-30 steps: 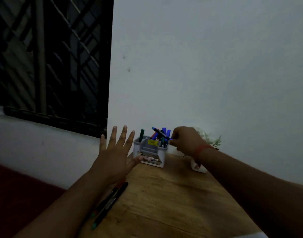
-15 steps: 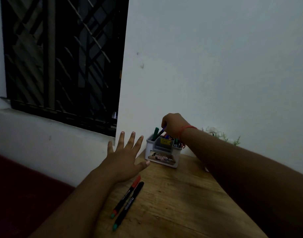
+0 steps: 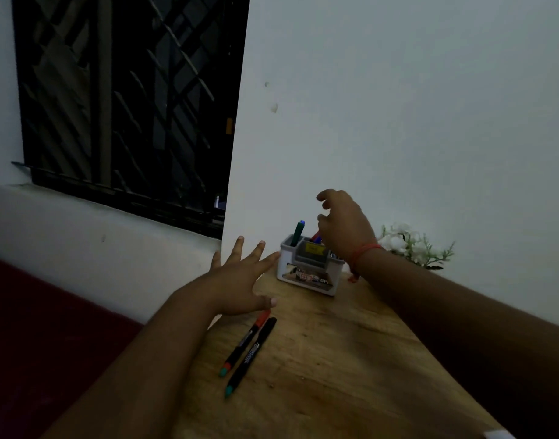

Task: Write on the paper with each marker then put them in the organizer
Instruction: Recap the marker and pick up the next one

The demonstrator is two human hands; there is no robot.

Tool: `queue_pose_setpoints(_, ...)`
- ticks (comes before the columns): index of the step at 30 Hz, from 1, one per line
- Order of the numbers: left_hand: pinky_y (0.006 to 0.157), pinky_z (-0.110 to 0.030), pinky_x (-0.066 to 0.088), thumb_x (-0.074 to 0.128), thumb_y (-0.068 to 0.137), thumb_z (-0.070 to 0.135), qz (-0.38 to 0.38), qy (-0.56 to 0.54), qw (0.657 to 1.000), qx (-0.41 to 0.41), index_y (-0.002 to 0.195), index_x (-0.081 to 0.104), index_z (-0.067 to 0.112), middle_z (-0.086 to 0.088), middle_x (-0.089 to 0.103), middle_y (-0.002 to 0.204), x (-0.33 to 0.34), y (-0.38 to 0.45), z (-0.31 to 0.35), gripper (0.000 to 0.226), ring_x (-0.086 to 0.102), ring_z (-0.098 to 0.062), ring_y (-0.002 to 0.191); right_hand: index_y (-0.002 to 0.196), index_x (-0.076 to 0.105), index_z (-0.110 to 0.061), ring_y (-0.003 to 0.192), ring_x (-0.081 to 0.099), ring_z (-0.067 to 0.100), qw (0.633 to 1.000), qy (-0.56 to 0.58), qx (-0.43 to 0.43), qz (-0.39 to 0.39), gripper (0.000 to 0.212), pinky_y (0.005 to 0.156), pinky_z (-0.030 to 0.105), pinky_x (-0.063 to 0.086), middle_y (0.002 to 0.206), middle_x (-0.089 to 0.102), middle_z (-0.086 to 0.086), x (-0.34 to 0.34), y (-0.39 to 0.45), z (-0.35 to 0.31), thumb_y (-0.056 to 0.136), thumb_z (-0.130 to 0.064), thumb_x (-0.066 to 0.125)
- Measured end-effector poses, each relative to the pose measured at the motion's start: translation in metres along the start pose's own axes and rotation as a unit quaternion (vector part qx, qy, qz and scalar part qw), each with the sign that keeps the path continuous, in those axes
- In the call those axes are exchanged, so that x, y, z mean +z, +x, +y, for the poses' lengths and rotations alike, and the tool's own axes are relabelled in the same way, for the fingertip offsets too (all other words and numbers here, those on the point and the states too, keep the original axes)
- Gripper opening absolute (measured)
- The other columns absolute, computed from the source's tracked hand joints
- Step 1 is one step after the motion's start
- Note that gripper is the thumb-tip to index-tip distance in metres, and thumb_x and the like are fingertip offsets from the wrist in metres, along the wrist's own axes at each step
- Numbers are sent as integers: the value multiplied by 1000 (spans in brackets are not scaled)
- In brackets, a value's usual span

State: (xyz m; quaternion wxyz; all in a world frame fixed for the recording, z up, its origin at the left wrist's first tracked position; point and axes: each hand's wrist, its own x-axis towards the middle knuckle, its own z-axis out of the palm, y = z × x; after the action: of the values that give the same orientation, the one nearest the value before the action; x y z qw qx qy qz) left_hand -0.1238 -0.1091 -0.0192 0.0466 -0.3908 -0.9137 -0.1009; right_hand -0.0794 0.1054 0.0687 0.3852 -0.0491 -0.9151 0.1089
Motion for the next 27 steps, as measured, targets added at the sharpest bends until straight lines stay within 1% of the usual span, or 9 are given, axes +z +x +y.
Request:
queue_pose_setpoints(1, 117, -59, -8, 53, 88, 66, -17, -23, 1000, 13, 151, 5, 49, 10, -8, 164, -2, -3, 0, 82, -19, -21, 149, 132, 55, -16, 102, 63, 23, 1000, 4, -10, 16, 37, 85, 36, 53, 128, 57, 6, -2, -9, 1, 96, -9, 56)
queue_pose_setpoints(3, 120, -53, 2, 61, 90, 51, -39, -76, 996, 40, 141, 39, 49, 10, 26, 160, -8, -8, 0, 56, 10, -16, 150, 129, 56, -16, 95, 64, 22, 999, 16, -30, 33, 34, 82, 38, 54, 126, 58, 6, -7, -26, 3, 95, -10, 57)
queue_pose_setpoints(4, 120, -51, 11, 65, 89, 43, -48, -104, 992, 50, 131, 54, 47, 12, 41, 151, -10, -11, 1, 44, 27, -14, 145, 127, 56, -15, 93, 64, 22, 998, 21, -38, 34, 32, 80, 39, 54, 124, 58, 6, -9, -34, 5, 95, -10, 57)
queue_pose_setpoints(6, 113, -47, 32, 69, 81, 30, -72, -153, 983, 68, 110, 70, 41, 16, 58, 132, -16, -14, 4, 31, 48, -10, 126, 123, 57, -14, 90, 62, 22, 998, 25, -53, 27, 27, 77, 36, 52, 120, 59, 6, -13, -48, 9, 95, -11, 57)
queue_pose_setpoints(8, 104, -44, 43, 69, 74, 22, -98, -170, 977, 88, 98, 74, 37, 17, 62, 117, -20, -16, 10, 29, 54, -6, 113, 119, 58, -14, 89, 61, 21, 998, 20, -61, 22, 24, 74, 33, 48, 117, 59, 6, -18, -58, 14, 95, -12, 58)
queue_pose_setpoints(10, 100, -41, 46, 71, 74, 17, -108, -158, 976, 107, 94, 75, 35, 17, 63, 110, -22, -17, 15, 27, 56, -4, 107, 114, 57, -16, 87, 61, 20, 998, 18, -61, 20, 19, 72, 31, 45, 115, 59, 4, -23, -67, 19, 95, -13, 59)
queue_pose_setpoints(16, 93, -35, 48, 68, 77, 9, -106, -84, 979, 151, 99, 75, 31, 15, 62, 110, -24, -18, 30, 32, 51, -9, 107, 114, 58, -16, 77, 63, 20, 998, 20, -59, 20, 19, 72, 38, 54, 113, 59, 1, -38, -80, 29, 96, -14, 60)
queue_pose_setpoints(23, 89, -25, 35, 70, 83, 21, -120, -44, 976, 178, 106, 71, 39, 21, 57, 115, -20, -14, 40, 29, 44, -5, 108, 117, 57, -18, 76, 64, 18, 998, 28, -52, 6, 22, 74, 38, 55, 109, 55, -7, -44, -91, 37, 96, -17, 62)
queue_pose_setpoints(27, 97, -33, 31, 71, 86, 33, -110, 6, 971, 211, 108, 69, 42, 26, 55, 110, -11, -8, 49, 24, 48, -8, 114, 119, 57, -19, 79, 63, 18, 999, 21, -46, -5, 24, 75, 39, 56, 112, 59, -4, -46, -102, 43, 96, -19, 62)
